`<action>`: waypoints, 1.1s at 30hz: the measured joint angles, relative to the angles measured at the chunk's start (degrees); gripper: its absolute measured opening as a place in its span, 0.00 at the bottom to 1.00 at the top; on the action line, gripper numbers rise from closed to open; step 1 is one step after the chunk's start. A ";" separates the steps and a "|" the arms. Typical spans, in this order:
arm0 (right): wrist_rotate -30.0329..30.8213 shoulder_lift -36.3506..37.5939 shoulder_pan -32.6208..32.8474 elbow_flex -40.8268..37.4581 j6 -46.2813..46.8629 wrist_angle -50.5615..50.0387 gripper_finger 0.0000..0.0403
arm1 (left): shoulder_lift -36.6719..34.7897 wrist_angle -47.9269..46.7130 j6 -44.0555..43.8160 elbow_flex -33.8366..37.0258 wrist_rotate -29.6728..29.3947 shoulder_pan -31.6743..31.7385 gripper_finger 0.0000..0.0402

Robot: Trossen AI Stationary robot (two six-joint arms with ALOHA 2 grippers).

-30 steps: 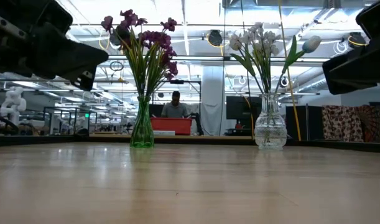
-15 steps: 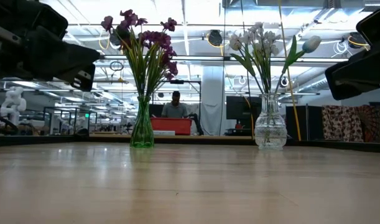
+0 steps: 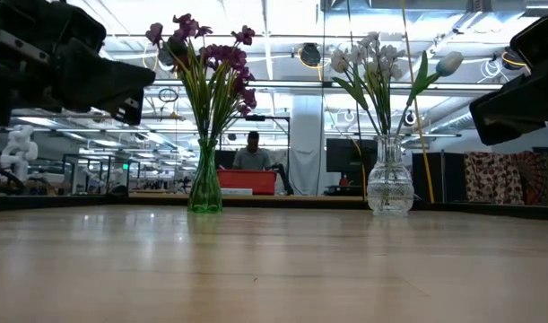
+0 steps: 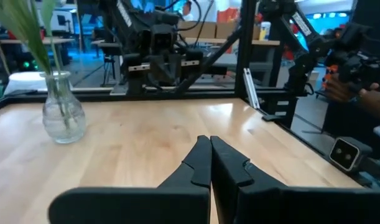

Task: Sort flowers into vase by color
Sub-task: Return to Home Position

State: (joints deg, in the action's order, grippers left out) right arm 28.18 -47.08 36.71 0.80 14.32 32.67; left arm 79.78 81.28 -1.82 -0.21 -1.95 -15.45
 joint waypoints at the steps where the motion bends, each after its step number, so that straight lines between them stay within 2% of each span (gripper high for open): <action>1: -0.01 0.41 0.00 0.00 0.00 -0.34 0.00 | -1.04 -1.12 0.45 0.00 0.67 0.31 0.00; 15: 0.85 2.16 -0.02 0.00 -0.70 -1.78 0.00 | -17.78 -21.54 0.83 -0.03 7.84 6.35 0.00; 21: 1.88 3.59 -0.51 0.00 -3.02 -1.75 0.00 | -22.60 -27.97 0.97 -0.04 8.65 8.15 0.00; 26: 1.65 7.36 -0.68 0.00 -5.02 -4.19 0.00 | -25.65 -31.29 1.11 -0.04 8.65 8.78 0.00; 33: 0.07 16.63 -0.68 0.02 -5.30 -13.07 0.00 | -29.95 -36.34 1.09 -0.04 8.59 8.78 0.00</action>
State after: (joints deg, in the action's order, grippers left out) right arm 28.25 -30.45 36.03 0.82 9.03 19.60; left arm 49.83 44.94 -0.73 -0.25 6.64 -6.68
